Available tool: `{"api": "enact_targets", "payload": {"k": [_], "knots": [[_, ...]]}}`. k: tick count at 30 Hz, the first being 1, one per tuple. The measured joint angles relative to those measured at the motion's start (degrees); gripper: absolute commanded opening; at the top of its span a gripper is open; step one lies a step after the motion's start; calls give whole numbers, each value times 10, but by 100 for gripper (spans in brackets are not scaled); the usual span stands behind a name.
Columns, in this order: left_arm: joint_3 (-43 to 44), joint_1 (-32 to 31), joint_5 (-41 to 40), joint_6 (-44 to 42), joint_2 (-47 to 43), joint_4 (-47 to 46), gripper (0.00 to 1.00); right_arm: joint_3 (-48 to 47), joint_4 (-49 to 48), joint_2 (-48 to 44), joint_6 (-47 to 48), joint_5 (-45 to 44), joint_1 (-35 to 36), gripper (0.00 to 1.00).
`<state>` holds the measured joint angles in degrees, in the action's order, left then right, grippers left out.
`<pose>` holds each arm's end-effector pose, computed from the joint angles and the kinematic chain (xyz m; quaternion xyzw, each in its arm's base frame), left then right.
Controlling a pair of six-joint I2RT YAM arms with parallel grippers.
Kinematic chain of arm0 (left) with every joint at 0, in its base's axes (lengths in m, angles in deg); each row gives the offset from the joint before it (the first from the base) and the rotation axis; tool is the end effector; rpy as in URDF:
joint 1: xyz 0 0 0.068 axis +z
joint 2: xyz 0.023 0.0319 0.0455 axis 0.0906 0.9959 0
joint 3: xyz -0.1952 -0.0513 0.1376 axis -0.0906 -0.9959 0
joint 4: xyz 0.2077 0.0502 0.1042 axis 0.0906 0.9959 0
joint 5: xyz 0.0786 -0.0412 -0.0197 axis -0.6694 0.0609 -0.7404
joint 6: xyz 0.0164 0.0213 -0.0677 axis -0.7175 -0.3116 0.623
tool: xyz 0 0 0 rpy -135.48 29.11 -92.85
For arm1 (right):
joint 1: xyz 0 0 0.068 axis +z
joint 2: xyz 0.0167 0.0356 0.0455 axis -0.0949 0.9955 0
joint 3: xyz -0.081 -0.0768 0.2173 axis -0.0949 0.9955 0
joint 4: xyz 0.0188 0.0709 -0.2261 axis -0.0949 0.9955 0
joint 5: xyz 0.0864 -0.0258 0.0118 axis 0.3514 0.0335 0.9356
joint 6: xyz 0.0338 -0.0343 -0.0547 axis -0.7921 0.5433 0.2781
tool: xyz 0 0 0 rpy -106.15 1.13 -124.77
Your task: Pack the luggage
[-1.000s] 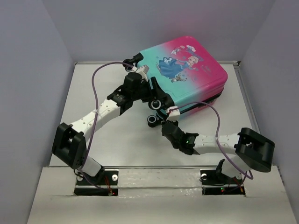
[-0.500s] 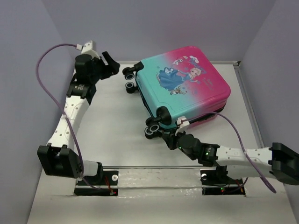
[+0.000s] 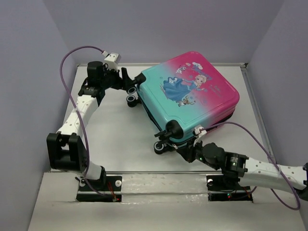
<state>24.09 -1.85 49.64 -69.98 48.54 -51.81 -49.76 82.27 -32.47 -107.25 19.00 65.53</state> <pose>0.3421 -0.0706 0.3253 0.1899 0.7600 -0.2270 0.5786 0.0772 0.1632 0.1979 -0.1855 0.7955 0.3521 0.4570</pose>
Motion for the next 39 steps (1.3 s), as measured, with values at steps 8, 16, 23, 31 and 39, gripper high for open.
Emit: {"api": "enact_targets", "payload": {"k": [8,16,23,31,39], "knots": [[-1,-12,38,-46,6,5,81,0,38,-38,2,0,-1,7],[47,-59,7,-87,82,40,50,0,44,-43,2,1,-3,7],[47,-68,-4,-110,82,42,35,0,49,-49,3,11,-21,7],[5,-64,-11,-91,68,-17,6,-18,59,-31,22,85,-97,7],[-93,-41,-59,-23,-8,-87,6,-108,88,114,91,378,-363,7]]}}
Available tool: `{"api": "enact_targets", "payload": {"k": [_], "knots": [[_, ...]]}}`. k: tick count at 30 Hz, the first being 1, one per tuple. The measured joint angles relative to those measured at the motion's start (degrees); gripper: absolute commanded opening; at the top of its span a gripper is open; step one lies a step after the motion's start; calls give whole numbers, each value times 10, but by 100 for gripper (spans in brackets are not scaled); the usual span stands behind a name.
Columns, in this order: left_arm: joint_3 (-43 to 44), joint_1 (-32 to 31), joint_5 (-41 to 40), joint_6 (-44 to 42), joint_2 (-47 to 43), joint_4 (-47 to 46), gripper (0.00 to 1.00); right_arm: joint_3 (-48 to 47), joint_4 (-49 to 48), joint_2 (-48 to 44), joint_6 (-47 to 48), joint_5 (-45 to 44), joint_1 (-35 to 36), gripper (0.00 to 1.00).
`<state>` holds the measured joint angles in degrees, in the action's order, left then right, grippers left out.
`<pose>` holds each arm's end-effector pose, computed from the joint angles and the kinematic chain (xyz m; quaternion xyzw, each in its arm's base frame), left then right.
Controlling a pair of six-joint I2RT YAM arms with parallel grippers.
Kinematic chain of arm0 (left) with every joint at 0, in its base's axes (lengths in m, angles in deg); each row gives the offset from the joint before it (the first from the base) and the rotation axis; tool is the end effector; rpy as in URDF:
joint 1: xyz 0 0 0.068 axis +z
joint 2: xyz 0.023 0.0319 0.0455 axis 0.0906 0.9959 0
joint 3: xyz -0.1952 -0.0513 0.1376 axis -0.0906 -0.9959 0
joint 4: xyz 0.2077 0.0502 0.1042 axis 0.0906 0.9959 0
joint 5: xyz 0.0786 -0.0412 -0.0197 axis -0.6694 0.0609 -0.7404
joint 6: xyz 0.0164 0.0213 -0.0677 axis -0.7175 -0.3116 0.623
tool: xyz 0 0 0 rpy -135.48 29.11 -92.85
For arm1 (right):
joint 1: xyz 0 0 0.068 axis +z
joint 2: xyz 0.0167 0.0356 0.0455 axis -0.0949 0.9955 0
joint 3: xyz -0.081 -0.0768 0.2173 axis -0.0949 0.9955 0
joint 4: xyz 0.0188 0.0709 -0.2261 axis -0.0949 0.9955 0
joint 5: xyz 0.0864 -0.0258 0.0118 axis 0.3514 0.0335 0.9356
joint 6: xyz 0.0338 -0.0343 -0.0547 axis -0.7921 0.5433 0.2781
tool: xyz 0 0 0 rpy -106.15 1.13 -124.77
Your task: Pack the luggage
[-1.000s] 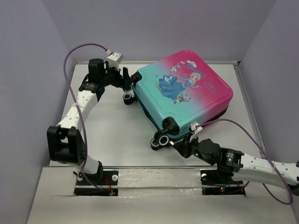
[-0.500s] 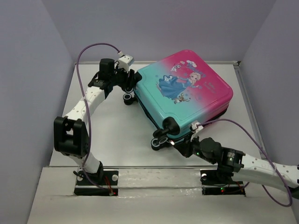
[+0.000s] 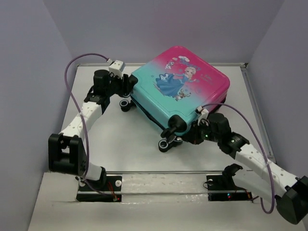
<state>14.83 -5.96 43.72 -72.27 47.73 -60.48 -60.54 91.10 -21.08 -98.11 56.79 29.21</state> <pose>0.3358 -0.0891 0.2912 0.2027 0.7592 -0.1968 0.5863 0.1542 0.1303 0.2109 -0.1723 0.8415 0.3591 0.3651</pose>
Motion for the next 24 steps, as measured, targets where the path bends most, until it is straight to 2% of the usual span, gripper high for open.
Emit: {"api": "enact_targets", "payload": {"k": [4,8,12,16,17,18,19,20,22,24], "knots": [[-64,20,-45,43,-73,7,6,-58,8,85,8,8,-76,7],[-130,25,-50,88,-168,36,6,-61,-45,86,-5,-23,-98,7],[-178,6,-40,153,-237,51,6,43,-184,17,-44,-105,-35,7],[-197,-27,-85,194,-261,51,6,94,-232,7,-80,-132,0,7],[-197,-38,-103,199,-263,52,10,96,-232,4,-83,-137,2,7],[-196,-41,-113,202,-264,53,32,99,-233,-3,-88,-144,3,7],[-194,-46,-127,205,-267,61,49,100,-233,-7,-90,-148,5,7],[-186,-51,-140,207,-270,78,76,101,-232,-11,-92,-153,7,7],[-164,-57,-156,211,-273,108,97,101,-233,-4,-91,-153,7,7],[-116,-76,-166,216,-283,145,99,95,-238,14,-87,-151,12,7]]}}
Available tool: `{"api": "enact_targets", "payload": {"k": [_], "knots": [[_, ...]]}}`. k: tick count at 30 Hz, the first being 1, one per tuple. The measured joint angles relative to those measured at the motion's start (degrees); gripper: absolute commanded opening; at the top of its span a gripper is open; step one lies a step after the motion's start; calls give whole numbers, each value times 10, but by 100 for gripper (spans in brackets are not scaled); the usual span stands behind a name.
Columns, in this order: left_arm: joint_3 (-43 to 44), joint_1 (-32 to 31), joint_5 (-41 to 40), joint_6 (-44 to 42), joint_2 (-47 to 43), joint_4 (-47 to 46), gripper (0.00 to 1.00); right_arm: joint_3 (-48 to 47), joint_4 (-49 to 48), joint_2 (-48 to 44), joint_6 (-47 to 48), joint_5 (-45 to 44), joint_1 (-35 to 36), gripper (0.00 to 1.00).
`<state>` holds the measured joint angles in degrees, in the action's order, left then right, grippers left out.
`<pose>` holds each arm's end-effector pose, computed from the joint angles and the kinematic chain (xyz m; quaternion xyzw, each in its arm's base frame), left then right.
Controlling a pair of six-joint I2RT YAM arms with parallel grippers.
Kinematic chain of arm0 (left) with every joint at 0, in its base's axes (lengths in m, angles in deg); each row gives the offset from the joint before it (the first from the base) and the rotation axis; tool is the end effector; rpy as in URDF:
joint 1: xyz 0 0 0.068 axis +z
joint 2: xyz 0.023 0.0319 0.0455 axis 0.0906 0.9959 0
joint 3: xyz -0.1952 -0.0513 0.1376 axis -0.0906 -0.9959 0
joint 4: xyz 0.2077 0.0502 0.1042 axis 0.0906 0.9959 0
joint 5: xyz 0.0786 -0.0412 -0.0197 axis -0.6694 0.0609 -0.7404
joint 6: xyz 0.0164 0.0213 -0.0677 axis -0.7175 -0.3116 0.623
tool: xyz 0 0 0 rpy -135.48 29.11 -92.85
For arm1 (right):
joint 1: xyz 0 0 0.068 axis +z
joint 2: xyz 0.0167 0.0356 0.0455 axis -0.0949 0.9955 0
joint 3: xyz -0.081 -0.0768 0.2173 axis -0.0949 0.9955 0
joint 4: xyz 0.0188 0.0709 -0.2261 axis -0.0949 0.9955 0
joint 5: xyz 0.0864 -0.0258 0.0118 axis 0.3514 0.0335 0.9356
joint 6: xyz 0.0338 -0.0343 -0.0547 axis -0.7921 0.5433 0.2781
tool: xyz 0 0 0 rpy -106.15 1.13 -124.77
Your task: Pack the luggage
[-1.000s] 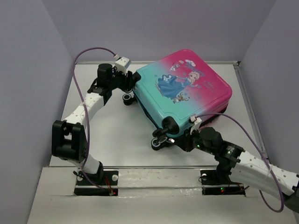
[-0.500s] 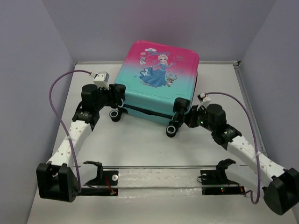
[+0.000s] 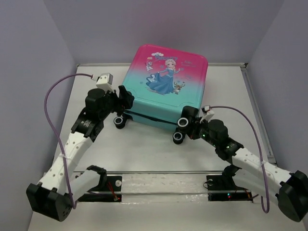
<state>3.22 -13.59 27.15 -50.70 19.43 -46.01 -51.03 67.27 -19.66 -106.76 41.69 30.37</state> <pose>0.2267 -0.0829 0.3211 0.0220 0.7789 -0.2388 0.5794 0.1716 0.1286 0.1980 -0.0526 0.8033 0.3479 0.4806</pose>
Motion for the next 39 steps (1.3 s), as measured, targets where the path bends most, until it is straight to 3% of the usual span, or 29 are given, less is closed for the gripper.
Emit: {"api": "enact_targets", "payload": {"k": [3,5,6,7,9,13,18,25,38,39], "knots": [[67,-17,-22,-2,-33,14,99,-15,2,56,9,0,8,9],[118,-19,-25,-5,-51,20,99,-23,10,80,15,0,10,28],[161,-24,-25,-5,-61,14,99,-27,13,85,16,-2,10,51],[176,-34,-24,-5,-61,8,99,-31,20,86,16,-4,10,63],[179,-100,-28,-3,-73,-9,99,-34,47,73,11,-19,10,70],[132,-285,-32,3,-31,-13,99,-33,116,-20,11,-54,11,70],[104,-380,-28,15,112,-10,99,-12,145,-108,6,-82,11,72],[123,-392,-4,13,231,1,99,6,129,-49,28,-79,-31,65],[173,-393,13,3,302,-28,96,63,-110,71,90,11,-76,44],[174,-393,14,3,305,-27,93,65,-122,75,93,17,-76,38]]}}
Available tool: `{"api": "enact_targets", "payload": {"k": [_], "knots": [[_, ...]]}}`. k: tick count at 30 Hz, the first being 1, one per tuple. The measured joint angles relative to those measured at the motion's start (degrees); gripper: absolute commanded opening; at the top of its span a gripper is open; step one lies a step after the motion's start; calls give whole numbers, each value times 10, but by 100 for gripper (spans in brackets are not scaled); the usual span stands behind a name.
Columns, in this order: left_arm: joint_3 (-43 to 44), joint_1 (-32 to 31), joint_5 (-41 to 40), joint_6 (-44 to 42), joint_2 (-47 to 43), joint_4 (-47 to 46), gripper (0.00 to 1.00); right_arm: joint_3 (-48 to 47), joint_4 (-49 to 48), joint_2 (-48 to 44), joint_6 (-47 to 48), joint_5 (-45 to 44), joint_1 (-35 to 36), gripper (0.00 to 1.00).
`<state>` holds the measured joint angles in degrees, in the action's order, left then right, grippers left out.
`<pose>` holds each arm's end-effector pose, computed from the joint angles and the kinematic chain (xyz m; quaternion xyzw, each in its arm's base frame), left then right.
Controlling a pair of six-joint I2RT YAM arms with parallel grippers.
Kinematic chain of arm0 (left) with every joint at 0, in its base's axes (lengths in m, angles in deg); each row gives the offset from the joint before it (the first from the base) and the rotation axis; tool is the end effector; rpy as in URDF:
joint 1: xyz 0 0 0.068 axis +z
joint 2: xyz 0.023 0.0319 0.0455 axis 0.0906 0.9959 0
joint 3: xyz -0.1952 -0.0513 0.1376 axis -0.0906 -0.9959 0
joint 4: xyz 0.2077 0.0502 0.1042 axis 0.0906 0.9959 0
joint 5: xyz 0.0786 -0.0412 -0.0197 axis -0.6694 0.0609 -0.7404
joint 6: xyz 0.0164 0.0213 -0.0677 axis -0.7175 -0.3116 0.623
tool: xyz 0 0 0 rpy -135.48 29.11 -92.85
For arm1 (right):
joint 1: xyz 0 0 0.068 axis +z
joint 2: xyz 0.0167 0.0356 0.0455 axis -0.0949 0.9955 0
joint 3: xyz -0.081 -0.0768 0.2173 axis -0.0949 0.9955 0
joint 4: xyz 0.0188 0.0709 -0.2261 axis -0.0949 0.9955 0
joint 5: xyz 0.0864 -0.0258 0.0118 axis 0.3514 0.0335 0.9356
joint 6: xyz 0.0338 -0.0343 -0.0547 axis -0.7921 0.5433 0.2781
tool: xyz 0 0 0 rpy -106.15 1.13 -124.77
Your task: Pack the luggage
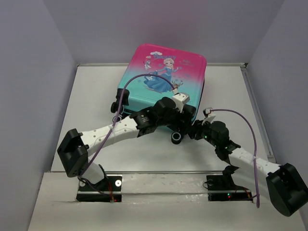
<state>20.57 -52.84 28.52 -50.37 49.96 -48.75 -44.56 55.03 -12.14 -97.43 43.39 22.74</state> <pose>0.1817 -0.3043 0.2867 0.3007 0.7763 -0.3841 0.3993 0.1898 0.1081 0.1609 -0.0732 0.8104 0.2791 0.5099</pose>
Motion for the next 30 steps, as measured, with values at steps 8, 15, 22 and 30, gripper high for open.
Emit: {"api": "enact_targets", "payload": {"k": [8,15,22,30], "knots": [[26,1,16,7,18,-15,36,20,-50,8,13,18,0,7],[73,39,30,59,24,-13,12,33,-45,-26,-16,-19,30,7],[179,72,65,40,80,-47,31,14,73,-101,-42,-123,128,7],[-1,63,20,17,-86,-12,99,-29,177,-113,-38,-158,135,7]]}}
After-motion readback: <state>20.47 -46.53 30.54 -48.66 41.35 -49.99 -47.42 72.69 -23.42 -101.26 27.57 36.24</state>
